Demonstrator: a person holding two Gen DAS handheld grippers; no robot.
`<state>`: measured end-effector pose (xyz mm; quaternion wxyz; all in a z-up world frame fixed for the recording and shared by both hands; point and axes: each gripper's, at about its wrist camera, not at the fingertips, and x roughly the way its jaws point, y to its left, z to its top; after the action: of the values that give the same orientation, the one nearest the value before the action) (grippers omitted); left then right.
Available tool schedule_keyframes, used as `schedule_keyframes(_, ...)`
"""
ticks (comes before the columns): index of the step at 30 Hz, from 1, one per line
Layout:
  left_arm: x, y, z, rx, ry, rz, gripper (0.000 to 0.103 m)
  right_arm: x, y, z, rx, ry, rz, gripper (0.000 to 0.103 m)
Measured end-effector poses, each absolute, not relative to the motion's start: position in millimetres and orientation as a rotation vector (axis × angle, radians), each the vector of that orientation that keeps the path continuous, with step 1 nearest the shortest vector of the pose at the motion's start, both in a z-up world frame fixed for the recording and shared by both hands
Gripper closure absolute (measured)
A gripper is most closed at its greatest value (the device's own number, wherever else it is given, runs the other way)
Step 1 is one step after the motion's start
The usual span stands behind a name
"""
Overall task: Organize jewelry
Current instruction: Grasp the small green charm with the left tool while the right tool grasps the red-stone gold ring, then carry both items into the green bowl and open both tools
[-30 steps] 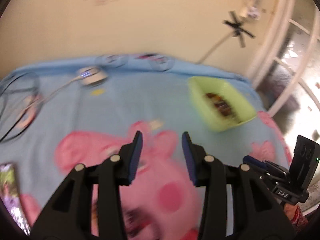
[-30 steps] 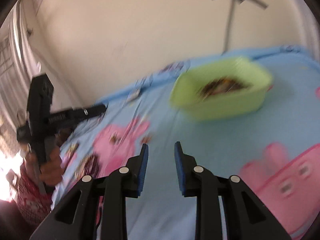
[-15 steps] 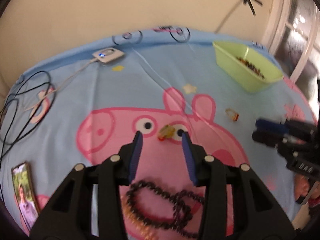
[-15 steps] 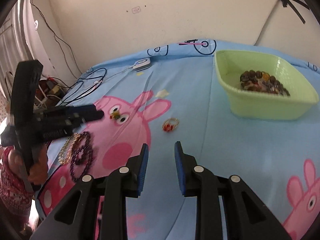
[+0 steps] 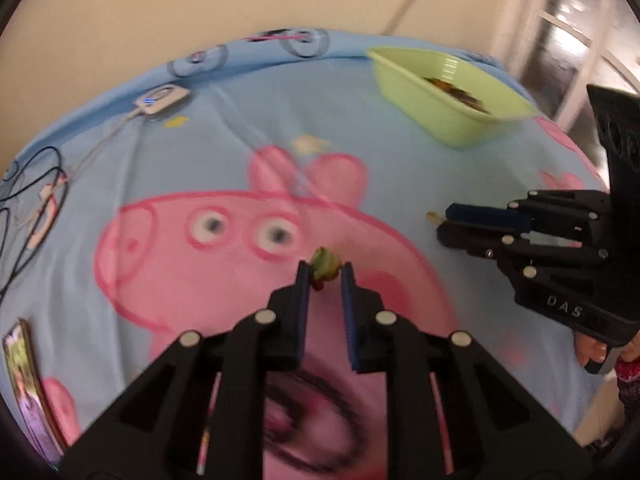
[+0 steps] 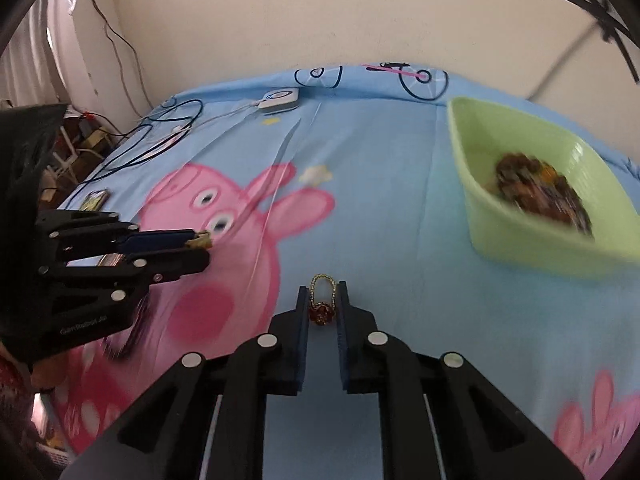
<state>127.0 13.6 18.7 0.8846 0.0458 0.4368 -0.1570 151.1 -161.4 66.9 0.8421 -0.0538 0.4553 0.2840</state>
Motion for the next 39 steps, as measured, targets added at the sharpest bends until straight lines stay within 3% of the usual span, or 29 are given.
schedule_keyframes(10,20,-83,8,0.140,0.931,-0.617,0.088,9,-251,70,0.020,0.846,0.503,0.103)
schedule_keyframes(15,0,-111,5,0.220,0.915,-0.617,0.087,-12,-260,68,0.028,0.791,0.456,0.103)
schedule_keyframes(18,4,-109,7,0.196,0.925,-0.599,0.078,-13,-258,68,0.010,0.770,0.447,0.103)
schedule_keyframes(20,7,-105,9,0.186,0.925,-0.577,0.066,-14,-261,68,0.018,0.759,0.453,0.100)
schedule_keyframes(23,7,-100,11,0.184,0.921,-0.568,0.064,-20,-268,66,0.034,0.746,0.456,0.095)
schedule_keyframes(30,-2,-110,6,0.256,0.899,-0.592,0.064,-26,-266,63,-0.026,0.713,0.448,0.094)
schedule_keyframes(31,-4,-111,5,0.270,0.890,-0.590,0.065,-28,-263,62,-0.053,0.703,0.442,0.095)
schedule_keyframes(32,-4,-111,4,0.278,0.883,-0.588,0.074,-30,-259,61,-0.098,0.687,0.429,0.096)
schedule_keyframes(35,-2,-106,4,0.272,0.884,-0.591,0.089,-33,-254,60,-0.124,0.676,0.451,0.103)
schedule_keyframes(39,10,-99,10,0.211,0.911,-0.629,0.089,-25,-253,64,-0.101,0.678,0.468,0.103)
